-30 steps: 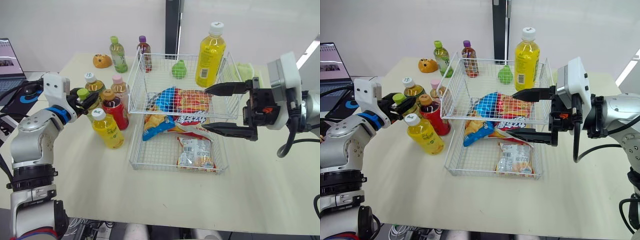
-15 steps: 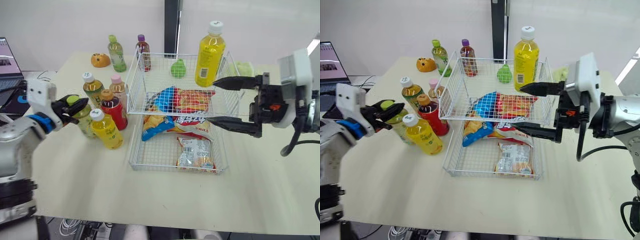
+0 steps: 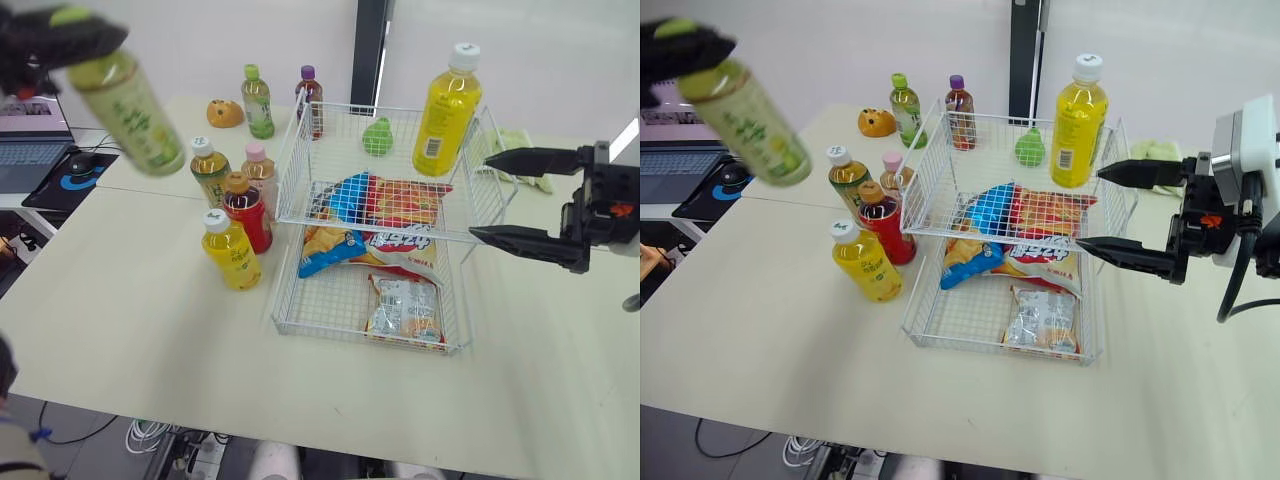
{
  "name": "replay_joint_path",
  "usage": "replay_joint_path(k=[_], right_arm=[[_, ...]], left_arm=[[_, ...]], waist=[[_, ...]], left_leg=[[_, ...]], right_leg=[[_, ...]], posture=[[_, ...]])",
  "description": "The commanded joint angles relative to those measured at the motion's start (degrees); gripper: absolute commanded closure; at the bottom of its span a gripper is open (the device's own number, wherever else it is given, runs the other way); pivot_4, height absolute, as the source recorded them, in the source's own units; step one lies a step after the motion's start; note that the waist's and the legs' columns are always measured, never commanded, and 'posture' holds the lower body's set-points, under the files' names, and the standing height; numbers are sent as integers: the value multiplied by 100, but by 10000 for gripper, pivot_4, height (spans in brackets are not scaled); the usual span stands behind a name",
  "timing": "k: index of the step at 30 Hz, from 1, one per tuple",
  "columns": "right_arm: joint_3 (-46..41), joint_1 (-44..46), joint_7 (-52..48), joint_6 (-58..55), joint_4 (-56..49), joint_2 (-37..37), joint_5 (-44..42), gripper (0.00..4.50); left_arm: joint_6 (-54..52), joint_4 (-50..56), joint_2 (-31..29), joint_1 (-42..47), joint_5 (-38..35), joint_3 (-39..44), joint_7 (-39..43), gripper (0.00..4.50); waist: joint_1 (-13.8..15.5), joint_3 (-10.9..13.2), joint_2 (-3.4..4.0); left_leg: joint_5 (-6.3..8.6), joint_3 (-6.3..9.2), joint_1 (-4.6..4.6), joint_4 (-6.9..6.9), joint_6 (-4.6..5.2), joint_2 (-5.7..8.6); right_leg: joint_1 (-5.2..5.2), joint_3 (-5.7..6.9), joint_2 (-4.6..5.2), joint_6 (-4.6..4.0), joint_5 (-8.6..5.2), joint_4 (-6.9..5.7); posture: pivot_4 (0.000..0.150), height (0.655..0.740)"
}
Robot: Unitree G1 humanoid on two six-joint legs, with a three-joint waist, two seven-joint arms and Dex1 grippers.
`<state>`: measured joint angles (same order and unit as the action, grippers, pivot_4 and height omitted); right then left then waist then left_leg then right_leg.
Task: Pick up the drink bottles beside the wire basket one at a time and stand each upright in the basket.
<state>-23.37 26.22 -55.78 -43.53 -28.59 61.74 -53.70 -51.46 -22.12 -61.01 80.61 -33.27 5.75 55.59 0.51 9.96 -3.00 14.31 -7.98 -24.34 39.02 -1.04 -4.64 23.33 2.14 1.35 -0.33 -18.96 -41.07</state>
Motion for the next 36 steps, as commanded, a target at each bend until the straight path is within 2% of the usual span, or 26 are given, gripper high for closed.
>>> replay_joint_path(k=[1,4,7,11,18,28,35,36], right_arm=[[-496,-155,239,-69,-269,43,-194,0],[-794,-388,431,-140,-400,46,-258,0],[-962,-545,591,-186,-515,18,-346,0],[-1091,-714,779,-164,-602,-17,-370,0],[-1386,-948,1132,-129,-613,-68,-355,0],[-1547,-992,1530,-10,-695,-126,-436,0],[-1580,-1014,1655,-6,-718,-86,-493,0],[-1578,-1015,1667,-7,-719,-83,-496,0]], left_arm=[[436,-752,466,1221,398,-287,223,31240],[729,-1419,1105,1852,690,-543,502,31240],[867,-1802,1707,2078,799,-612,684,31240],[1414,-2153,2491,2046,1070,-758,833,31240],[2520,-2941,3592,1874,1541,-759,486,31240],[3291,-4125,4267,1890,1996,-625,114,31240],[3184,-4416,4438,1999,2057,-421,76,31240],[3184,-4421,4440,2012,2072,-398,104,27740]], waist=[[-8,0,1],[-48,5,11],[-72,15,27],[-89,18,31],[-87,20,35],[-88,21,37],[-84,19,41],[-84,19,41]], left_leg=[[0,4,-4,0,0,4],[1,0,-7,-8,0,5],[-1,0,-7,-10,-3,3],[-5,1,-7,-5,-6,3],[-5,-1,-9,-8,-6,5],[-5,-2,-10,-6,-7,7],[-6,-1,-10,-4,-7,7],[-6,-1,-10,-3,-7,7]], right_leg=[[-1,0,2,1,0,2],[3,0,5,2,-1,17],[9,1,4,1,-2,8],[13,-3,3,1,-2,-3],[15,-6,3,1,-2,1],[17,-7,1,1,-2,-1],[16,-6,0,1,-2,-4],[16,-6,0,1,-2,-4]], posture=[[1500,7155],[1500,7155],[1500,7155],[1500,7155],[1500,7155],[1500,7155],[1500,7155],[1500,7155]])
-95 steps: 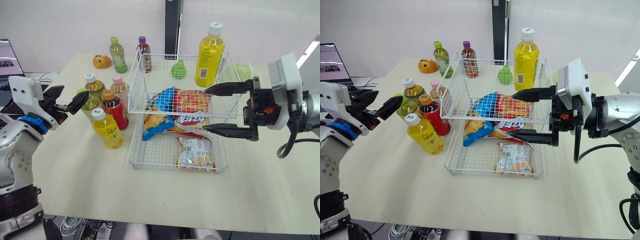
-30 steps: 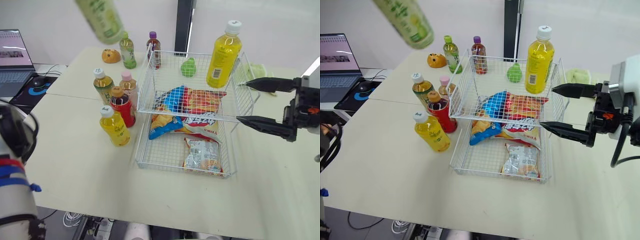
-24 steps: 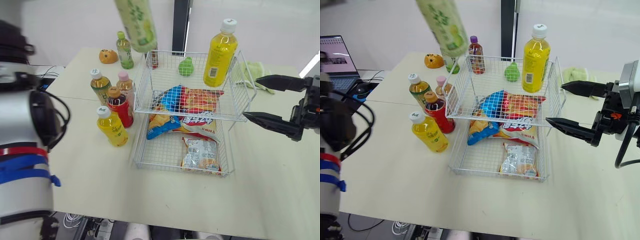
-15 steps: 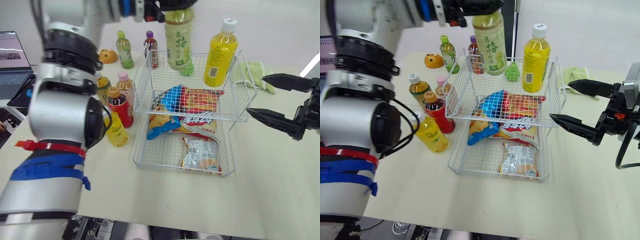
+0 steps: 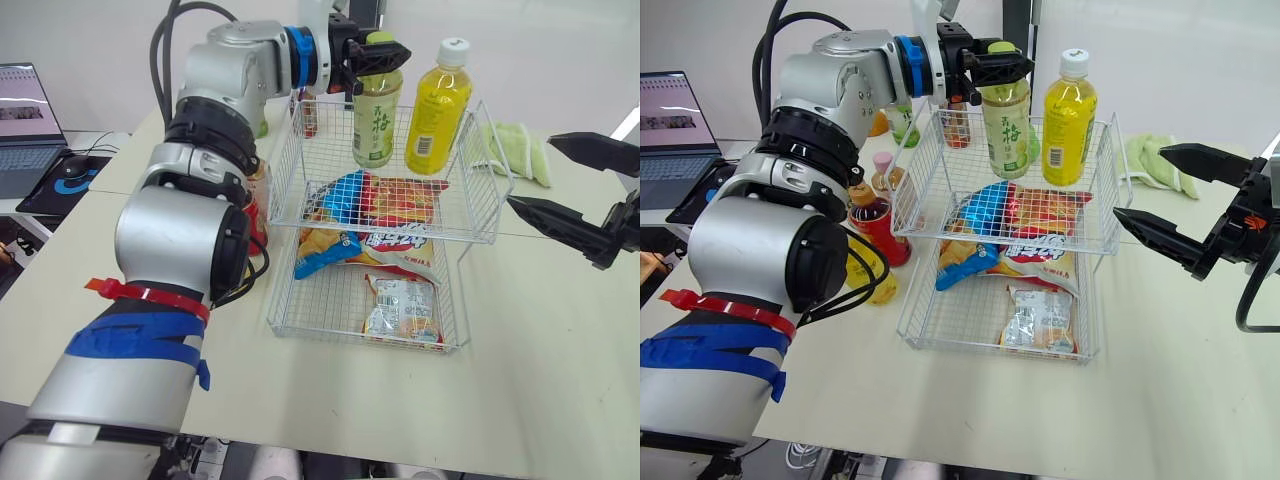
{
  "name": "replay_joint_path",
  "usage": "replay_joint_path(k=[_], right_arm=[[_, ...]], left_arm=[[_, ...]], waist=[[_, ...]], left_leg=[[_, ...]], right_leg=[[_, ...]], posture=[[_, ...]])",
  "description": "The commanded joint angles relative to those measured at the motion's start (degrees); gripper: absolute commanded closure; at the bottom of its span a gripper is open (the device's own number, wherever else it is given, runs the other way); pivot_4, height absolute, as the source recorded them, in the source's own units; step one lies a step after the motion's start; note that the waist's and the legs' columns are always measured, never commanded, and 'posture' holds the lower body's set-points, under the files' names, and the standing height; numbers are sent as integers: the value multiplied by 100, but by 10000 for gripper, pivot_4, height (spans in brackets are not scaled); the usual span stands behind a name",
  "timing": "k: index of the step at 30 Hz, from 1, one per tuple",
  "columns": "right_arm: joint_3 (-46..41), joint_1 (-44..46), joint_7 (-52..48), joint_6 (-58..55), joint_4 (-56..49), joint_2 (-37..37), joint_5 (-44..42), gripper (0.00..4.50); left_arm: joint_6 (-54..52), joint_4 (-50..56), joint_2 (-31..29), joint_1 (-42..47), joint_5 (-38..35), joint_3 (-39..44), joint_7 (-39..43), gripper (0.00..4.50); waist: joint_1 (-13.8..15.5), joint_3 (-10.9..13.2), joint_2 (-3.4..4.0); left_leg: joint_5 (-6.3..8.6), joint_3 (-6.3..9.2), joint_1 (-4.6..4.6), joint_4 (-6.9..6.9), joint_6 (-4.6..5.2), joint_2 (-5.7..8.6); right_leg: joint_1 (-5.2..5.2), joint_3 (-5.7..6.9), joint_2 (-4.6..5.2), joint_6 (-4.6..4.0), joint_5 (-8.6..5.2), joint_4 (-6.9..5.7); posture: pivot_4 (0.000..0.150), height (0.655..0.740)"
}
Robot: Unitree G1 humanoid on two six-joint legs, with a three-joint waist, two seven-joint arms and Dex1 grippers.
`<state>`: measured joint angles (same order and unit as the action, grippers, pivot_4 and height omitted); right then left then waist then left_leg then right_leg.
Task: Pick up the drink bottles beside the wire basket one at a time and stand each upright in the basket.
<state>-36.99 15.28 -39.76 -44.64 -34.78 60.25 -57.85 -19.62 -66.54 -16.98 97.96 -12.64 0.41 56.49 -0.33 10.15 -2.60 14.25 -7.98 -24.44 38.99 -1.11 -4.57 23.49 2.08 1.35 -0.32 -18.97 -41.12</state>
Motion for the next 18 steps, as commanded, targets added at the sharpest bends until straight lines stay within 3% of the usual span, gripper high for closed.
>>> replay_joint_path(k=[1,9,18], right_arm=[[-214,77,78,100,-102,66,-87,0],[-188,65,99,79,-124,105,-119,0],[200,276,-119,206,-85,258,-106,0]], left_arm=[[31,37,26,289,35,131,89,24027],[-160,559,-496,425,43,140,808,148],[-1071,2420,-2147,-380,-138,582,739,148]], waist=[[1,0,0],[-29,-1,2],[-125,-10,19]], left_leg=[[0,0,0,0,0,0],[0,-1,0,0,-1,-1],[-3,5,8,3,-4,-3]], right_leg=[[0,0,0,0,0,0],[0,1,-2,0,0,-1],[-9,0,-2,0,0,-8]], posture=[[1500,7155],[1500,7155],[1500,7155]])
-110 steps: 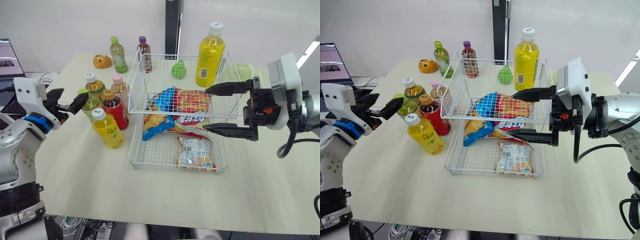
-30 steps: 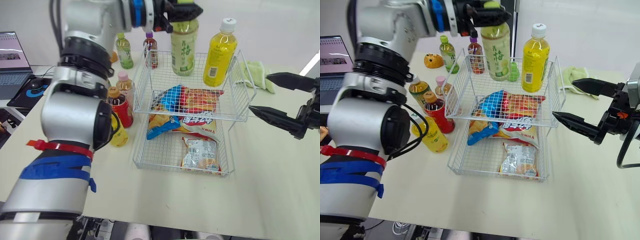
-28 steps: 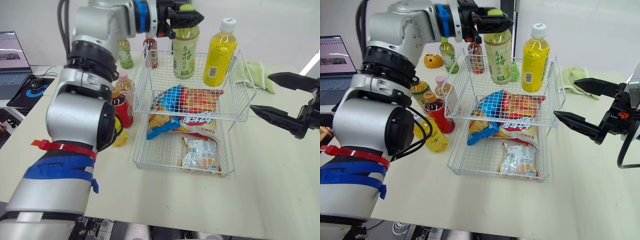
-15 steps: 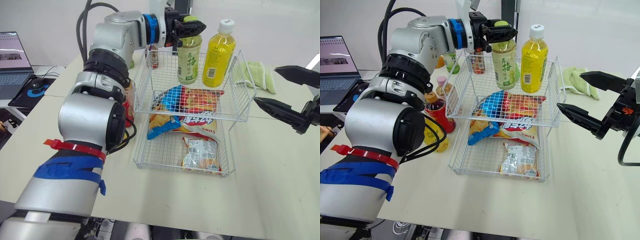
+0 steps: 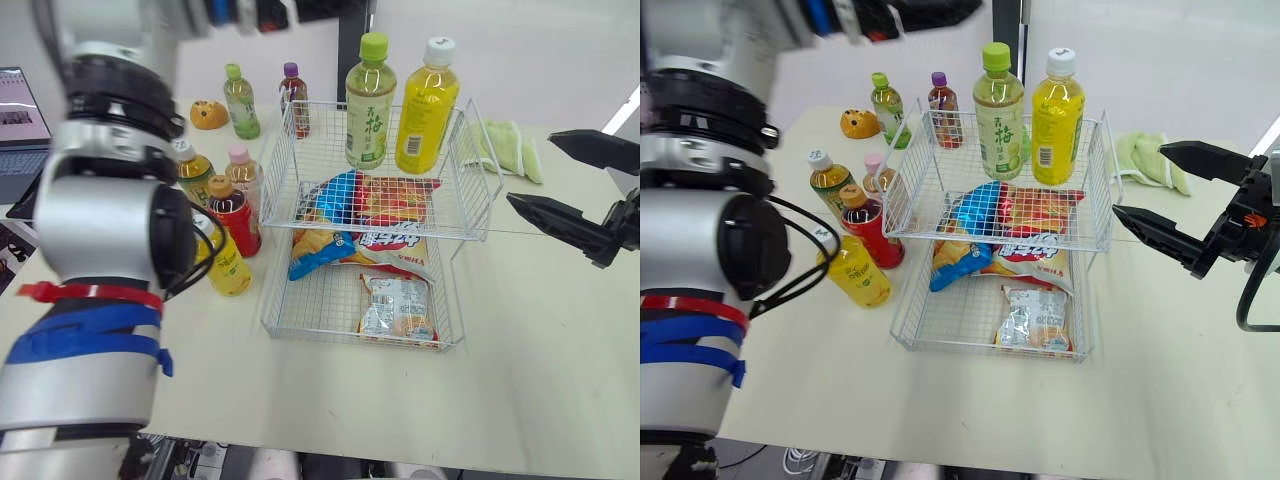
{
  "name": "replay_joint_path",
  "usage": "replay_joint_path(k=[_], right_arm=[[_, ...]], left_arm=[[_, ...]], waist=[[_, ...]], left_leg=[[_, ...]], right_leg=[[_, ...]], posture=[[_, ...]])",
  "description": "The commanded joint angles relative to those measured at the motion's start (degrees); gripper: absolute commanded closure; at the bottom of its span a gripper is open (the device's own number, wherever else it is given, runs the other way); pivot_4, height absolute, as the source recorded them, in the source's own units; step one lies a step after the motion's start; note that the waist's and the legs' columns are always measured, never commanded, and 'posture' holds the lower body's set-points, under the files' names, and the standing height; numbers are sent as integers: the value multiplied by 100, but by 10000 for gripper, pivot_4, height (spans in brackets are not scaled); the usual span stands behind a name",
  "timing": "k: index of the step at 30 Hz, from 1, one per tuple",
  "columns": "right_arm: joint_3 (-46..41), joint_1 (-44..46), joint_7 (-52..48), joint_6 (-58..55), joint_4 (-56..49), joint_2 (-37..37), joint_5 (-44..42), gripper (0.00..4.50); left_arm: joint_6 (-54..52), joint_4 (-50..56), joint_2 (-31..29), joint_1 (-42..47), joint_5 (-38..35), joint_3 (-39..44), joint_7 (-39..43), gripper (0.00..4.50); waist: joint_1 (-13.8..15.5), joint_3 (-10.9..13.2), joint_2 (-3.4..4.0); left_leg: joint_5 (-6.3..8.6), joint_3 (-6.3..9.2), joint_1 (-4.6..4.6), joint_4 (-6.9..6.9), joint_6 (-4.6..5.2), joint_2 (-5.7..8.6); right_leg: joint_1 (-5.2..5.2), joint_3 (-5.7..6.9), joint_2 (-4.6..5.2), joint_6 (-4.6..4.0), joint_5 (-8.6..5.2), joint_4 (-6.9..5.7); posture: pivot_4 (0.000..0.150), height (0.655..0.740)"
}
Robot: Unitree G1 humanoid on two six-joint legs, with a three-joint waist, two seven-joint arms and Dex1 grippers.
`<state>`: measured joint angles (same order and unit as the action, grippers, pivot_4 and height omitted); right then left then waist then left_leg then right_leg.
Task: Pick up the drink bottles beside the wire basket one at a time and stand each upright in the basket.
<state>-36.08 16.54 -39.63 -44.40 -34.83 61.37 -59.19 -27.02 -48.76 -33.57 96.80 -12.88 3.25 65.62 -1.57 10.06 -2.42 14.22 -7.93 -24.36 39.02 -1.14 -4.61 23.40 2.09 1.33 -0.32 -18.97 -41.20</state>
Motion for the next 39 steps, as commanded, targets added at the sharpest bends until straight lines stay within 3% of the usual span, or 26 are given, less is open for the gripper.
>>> replay_joint_path(k=[1,6,10,13,22,26,39], right_arm=[[229,187,-217,214,-94,171,62,0],[709,427,-329,370,-52,71,94,0],[1267,647,-382,617,34,-152,425,0],[1537,667,-516,802,138,-221,743,0],[1883,720,-826,857,147,-359,918,0],[2012,683,-813,906,-7,-441,1011,0],[2566,741,-307,909,-479,-1085,1240,0]], left_arm=[[-423,891,-771,-481,-125,413,-240,148],[-653,1736,-1752,-1441,-145,805,-631,148],[-175,2362,-2407,-3062,-86,1428,-974,148],[-75,2573,-2549,-4208,-240,2081,-1238,148],[668,3219,-1902,-6985,-670,3415,-1797,148],[859,3562,-1628,-7855,-749,3550,-1879,148],[700,4247,-1349,-8429,-1140,3470,-2393,148]], waist=[[-15,-2,3],[-78,-3,6],[-17,-4,7],[-10,-5,7],[7,-12,-6],[2,-15,-10],[1,-24,-24]], left_leg=[[-1,0,3,1,1,0],[-7,2,26,-3,-7,-4],[-7,-1,33,1,-7,-1],[-8,-1,39,2,-6,-1],[-12,1,38,3,3,-2],[-13,3,39,1,3,-3],[-12,6,43,-2,5,-3]], right_leg=[[-3,-1,0,0,0,-2],[-4,-16,-6,-1,0,-20],[-13,-18,0,-1,0,-20],[-18,-17,4,-1,0,-24],[-19,-8,11,-2,1,-34],[-19,-5,11,-3,1,-38],[-21,-3,11,-5,3,-45]], posture=[[1500,7155],[1500,7155],[1500,7155],[1500,7155],[1500,7155],[1500,7155],[1500,7155]])
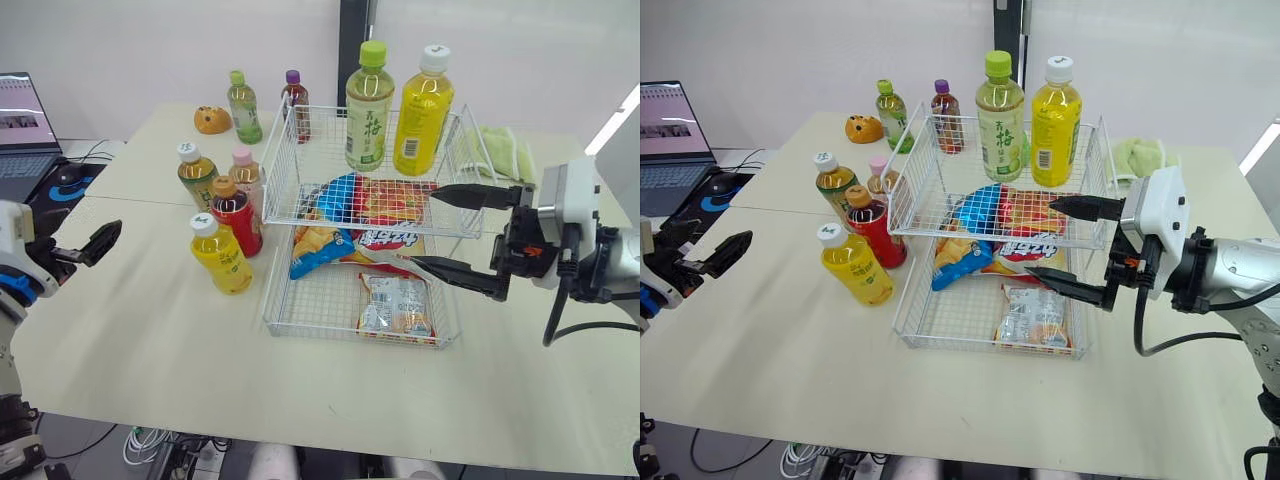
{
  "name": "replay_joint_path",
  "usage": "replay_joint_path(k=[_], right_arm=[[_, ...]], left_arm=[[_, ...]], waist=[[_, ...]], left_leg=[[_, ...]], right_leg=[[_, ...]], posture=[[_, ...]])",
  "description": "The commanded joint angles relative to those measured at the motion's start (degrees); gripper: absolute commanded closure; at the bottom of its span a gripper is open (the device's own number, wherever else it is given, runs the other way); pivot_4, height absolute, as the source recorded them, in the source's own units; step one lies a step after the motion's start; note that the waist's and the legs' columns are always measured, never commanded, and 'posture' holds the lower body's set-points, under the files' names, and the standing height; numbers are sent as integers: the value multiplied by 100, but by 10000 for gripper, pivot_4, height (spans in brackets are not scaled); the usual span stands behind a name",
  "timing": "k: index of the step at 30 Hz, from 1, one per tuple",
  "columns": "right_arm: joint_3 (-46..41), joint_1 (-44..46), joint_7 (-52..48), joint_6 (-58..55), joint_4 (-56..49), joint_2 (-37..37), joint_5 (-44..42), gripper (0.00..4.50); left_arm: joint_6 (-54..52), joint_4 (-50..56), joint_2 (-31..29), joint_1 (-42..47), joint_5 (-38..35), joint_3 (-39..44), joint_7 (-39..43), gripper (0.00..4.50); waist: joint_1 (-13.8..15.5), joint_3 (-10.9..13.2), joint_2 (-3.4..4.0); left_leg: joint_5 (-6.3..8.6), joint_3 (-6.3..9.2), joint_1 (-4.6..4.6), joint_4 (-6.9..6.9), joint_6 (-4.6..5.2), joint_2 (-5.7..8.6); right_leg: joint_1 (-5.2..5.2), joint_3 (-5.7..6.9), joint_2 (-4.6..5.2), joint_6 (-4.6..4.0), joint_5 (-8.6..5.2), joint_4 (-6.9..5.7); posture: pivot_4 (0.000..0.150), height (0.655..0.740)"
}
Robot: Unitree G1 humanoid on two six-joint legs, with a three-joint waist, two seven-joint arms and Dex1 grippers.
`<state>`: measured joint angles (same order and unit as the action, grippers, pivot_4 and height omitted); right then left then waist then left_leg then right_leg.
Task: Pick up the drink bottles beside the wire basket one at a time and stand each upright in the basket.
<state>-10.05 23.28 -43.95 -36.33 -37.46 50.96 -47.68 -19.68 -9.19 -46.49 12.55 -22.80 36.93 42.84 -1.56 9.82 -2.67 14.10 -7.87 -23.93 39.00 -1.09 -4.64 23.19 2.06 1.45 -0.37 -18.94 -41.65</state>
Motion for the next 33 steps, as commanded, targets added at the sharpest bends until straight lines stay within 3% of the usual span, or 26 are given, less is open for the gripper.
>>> replay_joint_path(k=[1,33], right_arm=[[-66,55,117,116,-204,-37,109,0],[439,660,692,-311,-227,-400,459,0]], left_arm=[[-62,326,-71,-14,-171,104,-132,148],[-381,344,-391,524,-400,-376,-45,148]], waist=[[-1,0,0],[-10,0,0]], left_leg=[[0,0,0,0,0,0],[0,-2,1,-3,0,1]], right_leg=[[0,0,0,0,0,0],[2,1,0,0,0,0]], posture=[[1500,7155],[1500,7155]])
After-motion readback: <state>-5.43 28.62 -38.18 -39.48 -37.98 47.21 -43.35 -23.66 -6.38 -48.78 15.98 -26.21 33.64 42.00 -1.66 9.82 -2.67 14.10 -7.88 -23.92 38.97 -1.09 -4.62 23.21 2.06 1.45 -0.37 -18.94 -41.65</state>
